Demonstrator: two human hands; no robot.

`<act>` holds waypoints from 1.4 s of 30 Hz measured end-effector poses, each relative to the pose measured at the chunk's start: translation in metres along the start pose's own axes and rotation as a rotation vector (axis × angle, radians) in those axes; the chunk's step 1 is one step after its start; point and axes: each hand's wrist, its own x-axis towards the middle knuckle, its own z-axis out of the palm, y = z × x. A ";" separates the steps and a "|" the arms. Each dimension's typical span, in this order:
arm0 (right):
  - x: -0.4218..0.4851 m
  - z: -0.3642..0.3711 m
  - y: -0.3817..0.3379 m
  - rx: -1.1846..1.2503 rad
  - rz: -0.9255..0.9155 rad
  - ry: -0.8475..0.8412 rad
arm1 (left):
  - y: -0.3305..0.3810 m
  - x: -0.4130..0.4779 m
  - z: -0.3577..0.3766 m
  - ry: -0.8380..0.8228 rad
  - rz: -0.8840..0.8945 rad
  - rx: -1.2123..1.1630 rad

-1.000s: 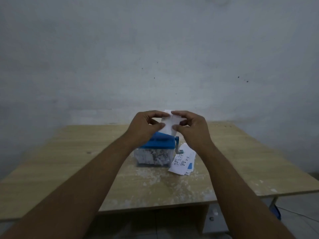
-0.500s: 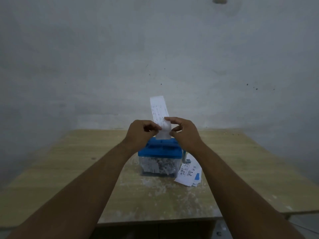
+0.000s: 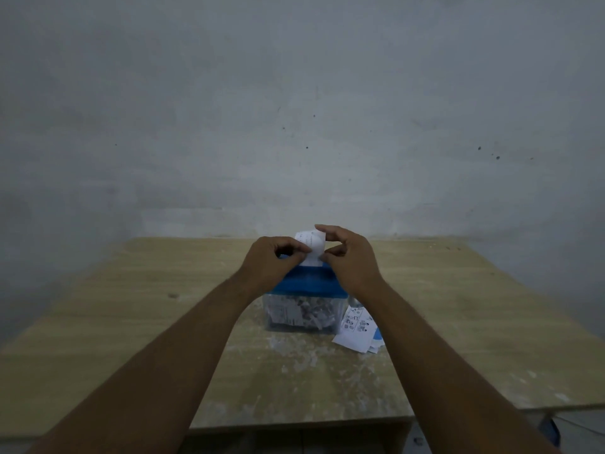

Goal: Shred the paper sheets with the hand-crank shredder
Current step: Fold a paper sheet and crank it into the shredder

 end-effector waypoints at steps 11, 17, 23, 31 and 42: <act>-0.012 -0.004 0.013 -0.011 0.025 0.093 | -0.009 -0.005 0.010 0.001 -0.029 -0.035; -0.065 -0.004 0.048 -0.128 0.310 0.253 | -0.012 -0.006 0.014 0.004 -0.042 -0.013; -0.094 0.002 0.056 -0.174 0.486 0.191 | -0.016 -0.007 0.015 0.022 -0.060 -0.049; -0.097 -0.011 0.025 0.065 0.467 0.286 | -0.015 -0.005 0.017 0.014 -0.085 -0.063; -0.044 -0.054 -0.010 0.186 0.432 0.153 | -0.011 0.000 0.011 -0.106 -0.090 -0.008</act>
